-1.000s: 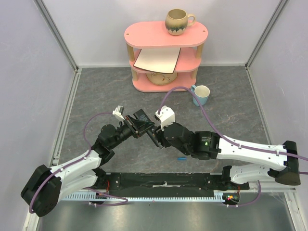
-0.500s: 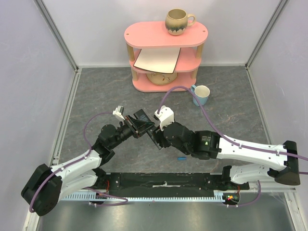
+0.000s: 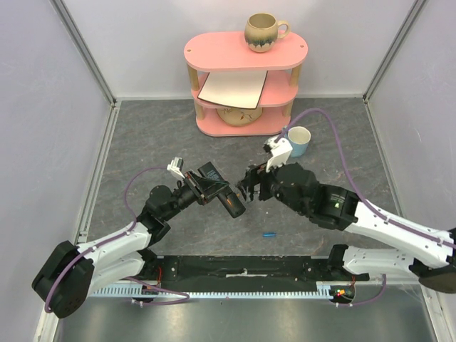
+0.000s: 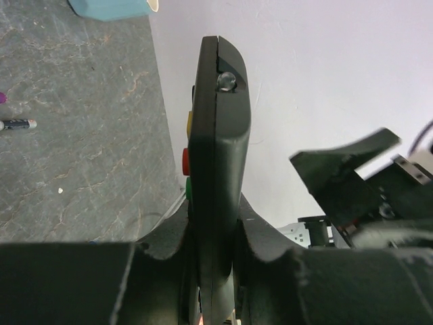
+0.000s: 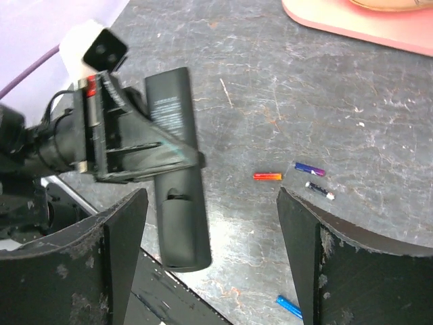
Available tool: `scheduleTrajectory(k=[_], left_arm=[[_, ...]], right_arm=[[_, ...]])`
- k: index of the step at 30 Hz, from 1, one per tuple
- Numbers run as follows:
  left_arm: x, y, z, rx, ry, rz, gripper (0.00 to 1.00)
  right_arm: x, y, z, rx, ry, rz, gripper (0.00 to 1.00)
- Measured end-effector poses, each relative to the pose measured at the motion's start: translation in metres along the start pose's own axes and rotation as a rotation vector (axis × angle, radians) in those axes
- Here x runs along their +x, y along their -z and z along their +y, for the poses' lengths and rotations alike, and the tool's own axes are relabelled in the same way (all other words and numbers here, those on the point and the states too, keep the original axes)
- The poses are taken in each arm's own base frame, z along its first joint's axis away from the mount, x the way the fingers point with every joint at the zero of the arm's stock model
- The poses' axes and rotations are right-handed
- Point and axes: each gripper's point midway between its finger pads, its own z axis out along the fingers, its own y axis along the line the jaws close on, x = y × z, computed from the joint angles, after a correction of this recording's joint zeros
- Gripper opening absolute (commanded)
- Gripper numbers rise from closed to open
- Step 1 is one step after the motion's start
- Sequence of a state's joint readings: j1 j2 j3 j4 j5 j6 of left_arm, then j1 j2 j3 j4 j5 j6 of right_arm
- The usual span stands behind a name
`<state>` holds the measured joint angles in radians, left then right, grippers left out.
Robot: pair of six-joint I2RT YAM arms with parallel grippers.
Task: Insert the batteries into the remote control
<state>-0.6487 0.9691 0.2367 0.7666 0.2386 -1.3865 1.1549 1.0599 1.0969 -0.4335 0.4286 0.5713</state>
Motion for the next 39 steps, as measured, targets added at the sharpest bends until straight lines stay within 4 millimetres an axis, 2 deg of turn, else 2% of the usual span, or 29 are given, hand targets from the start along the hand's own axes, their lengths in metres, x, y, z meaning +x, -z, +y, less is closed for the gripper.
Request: scheduleTrajectory(k=[3,6,11,13,18,24,28,39], left_arm=[[0.000,0.001,-0.004,0.019,-0.004,0.002,0.02],[0.001,0.001,-0.008,0.043,-0.005,0.005,0.02],[0.004,0.002,-0.012,0.071,-0.003,0.022,0.02],[0.004,0.002,-0.014,0.078,-0.003,0.022,0.02],[0.004,0.002,-0.016,0.090,-0.005,0.021,0.02],[0.004,0.003,-0.016,0.090,-0.004,0.023,0.02],[0.007,0.002,-0.014,0.085,-0.003,0.038,0.02],[0.008,0.002,-0.012,0.079,-0.001,0.043,0.02]], right_arm=[[0.001,-0.003,-0.022,0.010,-0.090,-0.012,0.86],[0.022,-0.013,-0.039,0.003,-0.167,0.023,0.86],[0.053,-0.025,-0.042,-0.078,-0.283,0.082,0.86],[0.056,-0.026,-0.040,-0.127,-0.342,0.080,0.86],[0.045,-0.025,-0.034,-0.234,-0.448,0.027,0.86],[0.039,-0.022,-0.010,-0.393,-0.503,0.025,0.86],[0.044,-0.026,0.001,-0.453,-0.510,0.067,0.85],[0.063,-0.033,0.005,-0.479,-0.515,0.143,0.83]])
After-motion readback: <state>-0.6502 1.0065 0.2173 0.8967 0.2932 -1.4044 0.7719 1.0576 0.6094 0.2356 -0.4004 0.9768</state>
